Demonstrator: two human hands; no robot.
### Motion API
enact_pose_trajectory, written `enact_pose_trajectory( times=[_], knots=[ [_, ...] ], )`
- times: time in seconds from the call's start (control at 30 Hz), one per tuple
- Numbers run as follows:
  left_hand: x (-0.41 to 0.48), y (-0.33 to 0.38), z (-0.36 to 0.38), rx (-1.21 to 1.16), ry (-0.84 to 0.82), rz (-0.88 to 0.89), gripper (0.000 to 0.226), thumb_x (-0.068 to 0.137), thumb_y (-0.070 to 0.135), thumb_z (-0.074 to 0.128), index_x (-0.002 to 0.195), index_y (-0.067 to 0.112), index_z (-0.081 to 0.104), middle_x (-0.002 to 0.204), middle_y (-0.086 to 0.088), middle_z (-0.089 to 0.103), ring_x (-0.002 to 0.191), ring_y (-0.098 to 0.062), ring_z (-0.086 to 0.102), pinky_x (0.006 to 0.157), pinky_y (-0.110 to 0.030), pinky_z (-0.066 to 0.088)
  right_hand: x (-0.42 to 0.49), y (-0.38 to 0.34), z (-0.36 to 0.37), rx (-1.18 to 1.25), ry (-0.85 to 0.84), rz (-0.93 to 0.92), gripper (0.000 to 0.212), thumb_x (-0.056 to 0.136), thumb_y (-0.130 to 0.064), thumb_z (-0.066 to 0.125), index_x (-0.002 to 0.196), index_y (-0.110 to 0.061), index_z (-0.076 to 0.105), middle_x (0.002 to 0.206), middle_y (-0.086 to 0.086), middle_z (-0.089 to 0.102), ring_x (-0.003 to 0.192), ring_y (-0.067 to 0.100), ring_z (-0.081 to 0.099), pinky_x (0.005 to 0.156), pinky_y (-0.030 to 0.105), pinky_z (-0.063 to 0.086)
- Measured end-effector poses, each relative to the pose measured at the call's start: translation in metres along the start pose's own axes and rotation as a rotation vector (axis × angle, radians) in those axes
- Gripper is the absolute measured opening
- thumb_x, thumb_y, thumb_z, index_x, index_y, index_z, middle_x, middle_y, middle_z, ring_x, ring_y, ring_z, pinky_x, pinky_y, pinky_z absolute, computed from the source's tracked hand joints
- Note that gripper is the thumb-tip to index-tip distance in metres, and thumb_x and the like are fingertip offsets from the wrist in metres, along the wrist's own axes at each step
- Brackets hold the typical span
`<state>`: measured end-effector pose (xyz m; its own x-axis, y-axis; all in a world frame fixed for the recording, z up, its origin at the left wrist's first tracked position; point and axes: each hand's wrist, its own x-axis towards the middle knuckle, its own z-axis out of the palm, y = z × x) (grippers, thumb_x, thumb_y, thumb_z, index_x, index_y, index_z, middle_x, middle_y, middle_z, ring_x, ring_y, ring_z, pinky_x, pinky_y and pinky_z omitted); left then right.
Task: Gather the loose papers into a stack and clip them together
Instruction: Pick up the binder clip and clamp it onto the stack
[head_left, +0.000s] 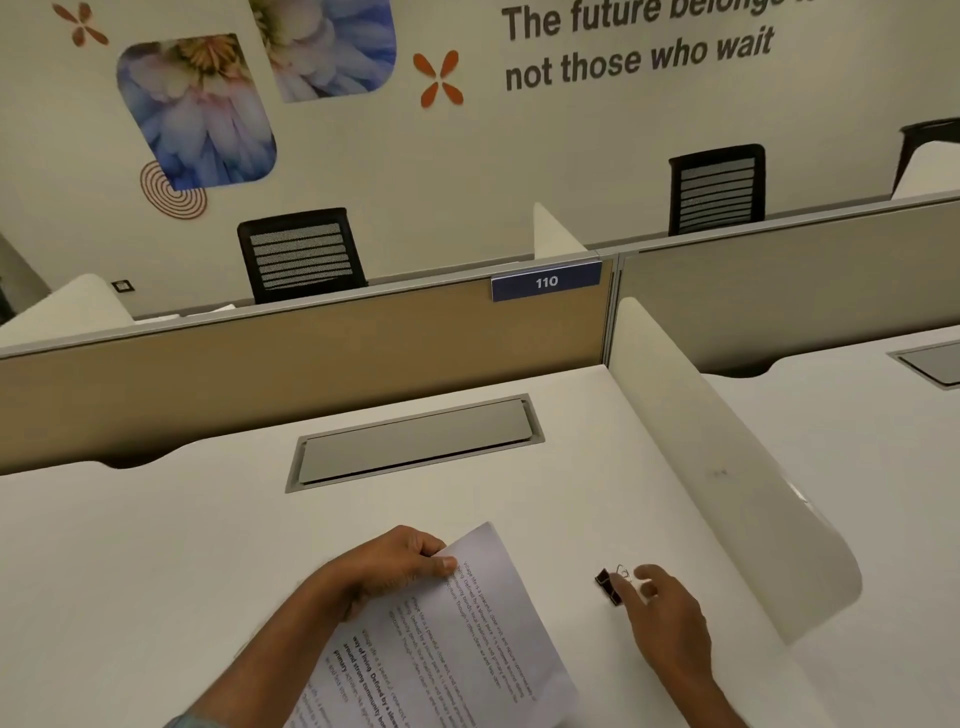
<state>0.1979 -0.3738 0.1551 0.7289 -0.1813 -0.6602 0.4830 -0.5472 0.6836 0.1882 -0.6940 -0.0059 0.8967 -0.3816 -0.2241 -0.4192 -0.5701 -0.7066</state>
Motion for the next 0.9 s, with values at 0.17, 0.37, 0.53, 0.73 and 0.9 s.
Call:
enact_pose_trajectory(
  times=[0.17, 0.37, 0.53, 0.73, 0.9],
  knots=[
    [0.006, 0.002, 0.003, 0.014, 0.016, -0.029, 0.032, 0.1, 0.035, 0.061, 0.109, 0.011, 0.079, 0.102, -0.008, 0.082, 0.085, -0.024, 0.079, 0.07, -0.029, 0.062, 0.015, -0.006, 0.006, 0.015, -0.023, -0.043, 0.011, 0.092, -0.039, 0.069, 0.093, -0.029, 0.069, 0.098, 0.003, 0.068, 0.087, 0.023, 0.064, 0.078, 0.036, 0.053],
    [0.012, -0.003, -0.002, 0.031, 0.025, -0.042, 0.031, 0.099, 0.038, 0.061, 0.106, 0.013, 0.079, 0.101, -0.006, 0.083, 0.097, -0.031, 0.078, 0.086, -0.039, 0.063, 0.025, -0.008, 0.01, 0.059, -0.043, -0.053, 0.019, 0.092, -0.027, 0.071, 0.073, -0.025, 0.069, 0.086, 0.004, 0.069, 0.079, 0.022, 0.064, 0.073, 0.037, 0.053],
    [0.014, -0.006, -0.005, 0.033, 0.021, -0.039, 0.031, 0.098, 0.037, 0.062, 0.106, 0.013, 0.079, 0.101, -0.006, 0.083, 0.096, -0.031, 0.078, 0.088, -0.04, 0.063, 0.025, -0.016, 0.003, 0.26, -0.127, -0.006, 0.019, 0.09, -0.019, 0.074, 0.071, -0.018, 0.076, 0.075, 0.003, 0.07, 0.07, 0.02, 0.06, 0.064, 0.032, 0.046],
    [0.011, -0.004, -0.006, 0.055, 0.04, -0.036, 0.029, 0.098, 0.035, 0.063, 0.106, 0.012, 0.079, 0.099, -0.005, 0.083, 0.084, -0.022, 0.079, 0.069, -0.028, 0.061, 0.004, -0.058, -0.015, 0.547, -0.346, -0.006, 0.011, 0.088, -0.011, 0.077, 0.078, -0.01, 0.081, 0.088, 0.009, 0.08, 0.085, 0.022, 0.069, 0.082, 0.037, 0.055],
    [0.005, -0.004, -0.009, 0.065, 0.066, -0.021, 0.03, 0.099, 0.033, 0.062, 0.107, 0.01, 0.079, 0.103, -0.007, 0.082, 0.078, -0.016, 0.077, 0.065, -0.025, 0.058, -0.019, -0.104, -0.024, 0.605, -0.386, -0.138, 0.005, 0.085, -0.015, 0.081, 0.089, -0.016, 0.083, 0.103, -0.006, 0.081, 0.102, 0.016, 0.072, 0.093, 0.039, 0.055]
  ],
)
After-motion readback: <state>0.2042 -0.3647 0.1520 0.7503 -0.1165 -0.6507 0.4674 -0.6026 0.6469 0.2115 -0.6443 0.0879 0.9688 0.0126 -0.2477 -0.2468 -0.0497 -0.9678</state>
